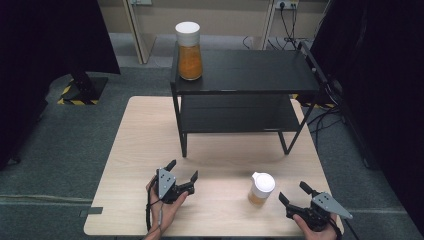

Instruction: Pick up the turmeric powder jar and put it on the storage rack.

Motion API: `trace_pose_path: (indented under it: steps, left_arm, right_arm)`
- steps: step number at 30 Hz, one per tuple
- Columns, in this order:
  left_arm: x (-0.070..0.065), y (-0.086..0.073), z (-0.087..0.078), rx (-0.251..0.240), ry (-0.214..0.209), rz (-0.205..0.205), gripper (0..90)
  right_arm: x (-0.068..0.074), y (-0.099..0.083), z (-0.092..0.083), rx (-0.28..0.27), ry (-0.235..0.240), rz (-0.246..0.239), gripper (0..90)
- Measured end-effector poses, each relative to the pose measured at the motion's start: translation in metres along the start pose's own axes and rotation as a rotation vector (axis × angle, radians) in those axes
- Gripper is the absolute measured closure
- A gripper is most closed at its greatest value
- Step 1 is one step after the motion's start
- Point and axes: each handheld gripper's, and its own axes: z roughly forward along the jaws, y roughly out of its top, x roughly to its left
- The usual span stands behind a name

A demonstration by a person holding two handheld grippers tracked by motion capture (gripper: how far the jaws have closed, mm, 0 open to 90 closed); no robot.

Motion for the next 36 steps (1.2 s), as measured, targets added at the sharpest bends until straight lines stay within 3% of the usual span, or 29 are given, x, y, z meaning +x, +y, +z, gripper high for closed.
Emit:
trace_pose_path:
  steps: [5,12,23,36]
  left_arm:
    - [0.000,0.000,0.001,0.000,-0.002,0.001,10.7]
    - [0.001,0.000,0.001,0.000,-0.005,-0.006,10.6]
    - [0.000,0.000,0.001,-0.002,-0.006,0.005,10.6]
    - [0.000,-0.001,0.001,-0.006,-0.006,0.006,10.6]
  right_arm:
    - [0.002,0.005,0.003,0.045,0.060,-0.036,8.8]
    - [0.012,0.012,0.010,0.049,0.119,-0.085,9.6]
    - [0.031,0.024,0.031,0.066,0.148,-0.146,14.0]
    - [0.033,0.028,0.047,0.088,0.148,-0.160,24.2]
